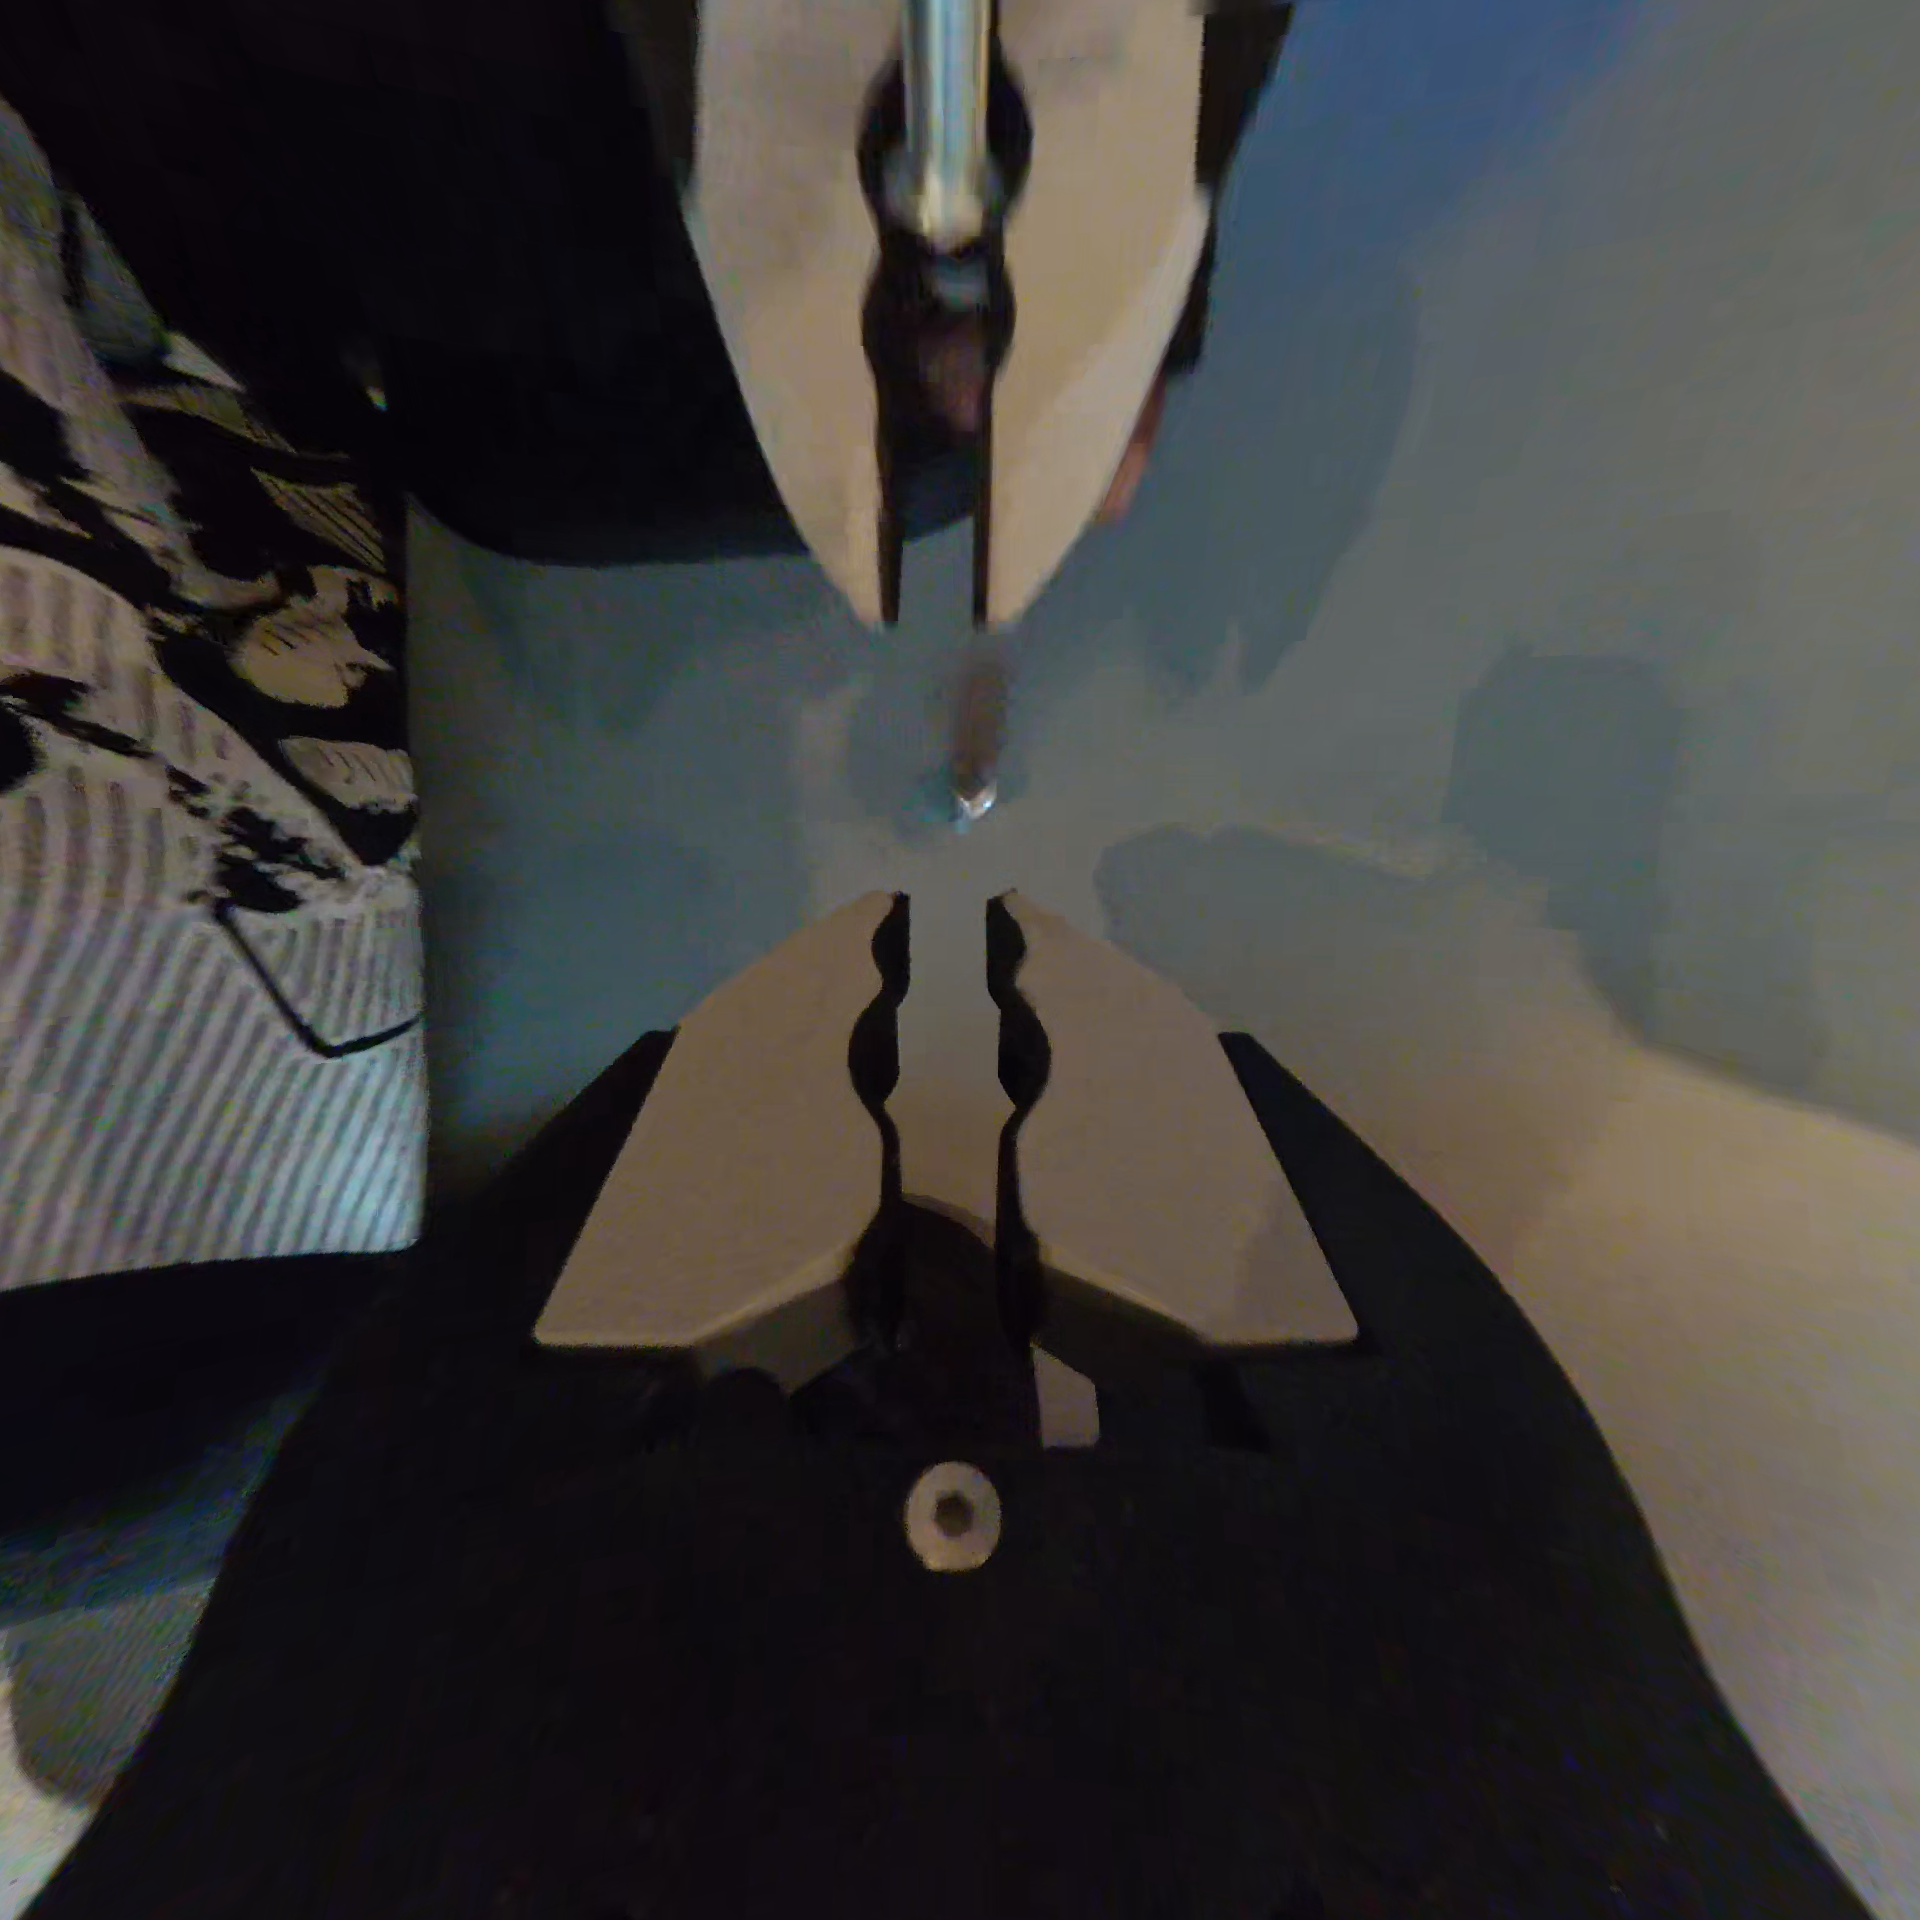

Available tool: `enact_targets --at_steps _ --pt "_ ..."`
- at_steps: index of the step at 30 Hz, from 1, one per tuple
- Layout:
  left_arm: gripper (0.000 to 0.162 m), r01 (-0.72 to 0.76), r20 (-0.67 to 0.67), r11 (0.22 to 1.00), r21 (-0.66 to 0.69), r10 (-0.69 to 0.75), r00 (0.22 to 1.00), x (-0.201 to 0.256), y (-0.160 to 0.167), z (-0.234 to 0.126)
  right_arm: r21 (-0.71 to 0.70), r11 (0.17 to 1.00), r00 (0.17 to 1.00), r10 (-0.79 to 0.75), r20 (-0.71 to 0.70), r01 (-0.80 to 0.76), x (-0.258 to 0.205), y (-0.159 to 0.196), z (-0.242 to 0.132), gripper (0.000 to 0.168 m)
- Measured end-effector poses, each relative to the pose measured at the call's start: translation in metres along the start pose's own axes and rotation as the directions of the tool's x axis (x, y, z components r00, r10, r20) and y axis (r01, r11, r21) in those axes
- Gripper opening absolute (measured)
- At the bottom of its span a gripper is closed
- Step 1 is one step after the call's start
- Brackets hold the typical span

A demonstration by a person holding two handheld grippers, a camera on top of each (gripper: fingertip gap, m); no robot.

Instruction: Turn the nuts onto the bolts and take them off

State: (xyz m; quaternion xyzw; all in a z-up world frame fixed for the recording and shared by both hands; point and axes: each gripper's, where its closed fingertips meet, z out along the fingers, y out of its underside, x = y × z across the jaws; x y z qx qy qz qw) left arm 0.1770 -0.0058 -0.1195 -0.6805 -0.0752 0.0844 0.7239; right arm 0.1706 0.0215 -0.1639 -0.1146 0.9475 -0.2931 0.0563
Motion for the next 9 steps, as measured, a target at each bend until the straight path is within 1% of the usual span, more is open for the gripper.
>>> enact_targets --at_steps 1,3,6,7,9 --pt "0.011 -0.001 0.01 1.0 0.013 0.001 1.0 -0.001 -0.003 -0.003 -0.009 1.0 1.0 0.003 -0.015 -0.003 0.002 0.007 0.005 0.015" --pt "0.011 0.002 0.026 1.0 0.031 -0.002 1.0 -0.001 -0.008 -0.008 -0.023 1.0 1.0 0.002 -0.007 -0.002 0.002 0.016 0.013 0.017" --pt "0.011 0.0 0.057 1.0 0.024 -0.002 0.998 -0.003 -0.007 -0.014 -0.029 1.0 0.999 -0.001 0.048 0.003 0.0 0.02 0.021 0.017" --pt "0.011 -0.001 0.063 1.0 0.025 -0.001 0.998 -0.003 -0.006 -0.015 -0.05 0.999 0.998 -0.013 0.062 0.016 0.0 0.023 0.024 0.018" --pt "0.011 -0.005 0.078 1.0 0.016 0.004 0.997 -0.004 -0.005 -0.016 -0.136 0.988 0.995 -0.067 0.072 0.076 0.001 0.039 0.027 0.019"
